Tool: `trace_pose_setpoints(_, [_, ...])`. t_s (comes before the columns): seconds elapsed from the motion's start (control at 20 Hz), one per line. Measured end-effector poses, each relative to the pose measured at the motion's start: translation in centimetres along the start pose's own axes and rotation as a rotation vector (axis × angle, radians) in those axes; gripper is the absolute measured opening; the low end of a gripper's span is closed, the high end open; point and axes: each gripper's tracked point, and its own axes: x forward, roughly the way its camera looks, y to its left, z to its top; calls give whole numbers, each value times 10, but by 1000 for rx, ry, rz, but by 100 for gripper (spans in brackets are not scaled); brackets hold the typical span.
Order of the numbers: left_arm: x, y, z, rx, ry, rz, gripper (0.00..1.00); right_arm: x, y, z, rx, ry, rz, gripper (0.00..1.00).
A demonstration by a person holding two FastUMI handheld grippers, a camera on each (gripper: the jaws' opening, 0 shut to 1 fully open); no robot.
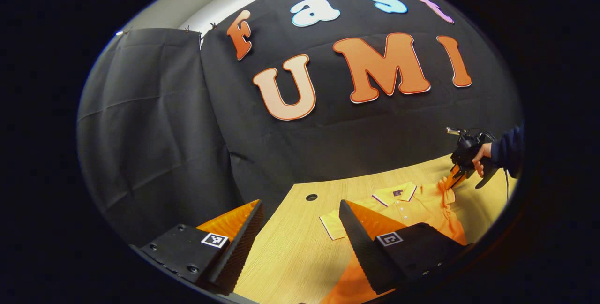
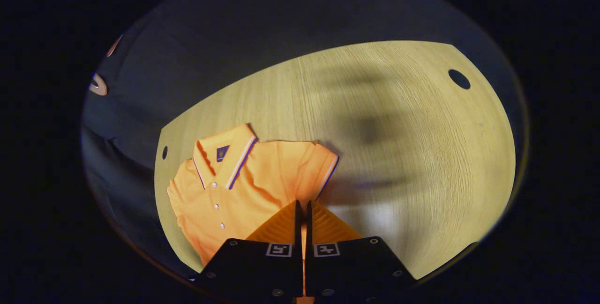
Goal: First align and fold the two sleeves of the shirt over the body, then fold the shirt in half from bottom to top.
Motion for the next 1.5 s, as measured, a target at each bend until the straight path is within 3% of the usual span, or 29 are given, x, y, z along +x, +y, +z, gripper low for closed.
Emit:
trace_pose_setpoints(0.15, [3,0,-5,-3,14,0,99,-4,21,7,-48,-17,1,2])
trace_pose_setpoints(0.4, [6,2,-11,-18,36,9,99,-4,66,-3,-73,4,113,2])
trace_pose_setpoints(0.5, [11,7,-17,-36,52,13,99,-11,85,-10,-99,15,168,27])
trace_pose_setpoints(0.6, [22,12,-25,-62,69,9,99,-17,96,-10,-130,-5,200,33])
trace_pose_setpoints(0.7, [39,11,-30,-89,87,-5,99,-29,101,-7,-145,-42,202,47])
trace_pose_setpoints(0.75, [47,10,-32,-100,98,-21,99,-35,103,-4,-157,-69,198,60])
trace_pose_setpoints(0.95, [91,4,-45,-130,133,-110,99,-80,105,9,-189,-212,158,89])
trace_pose_setpoints(1.2, [147,-10,-69,-148,217,-258,99,-144,105,7,-124,-381,85,96])
trace_pose_setpoints(1.5, [203,-31,-114,-184,394,-389,99,-213,87,-31,-77,-532,-84,98])
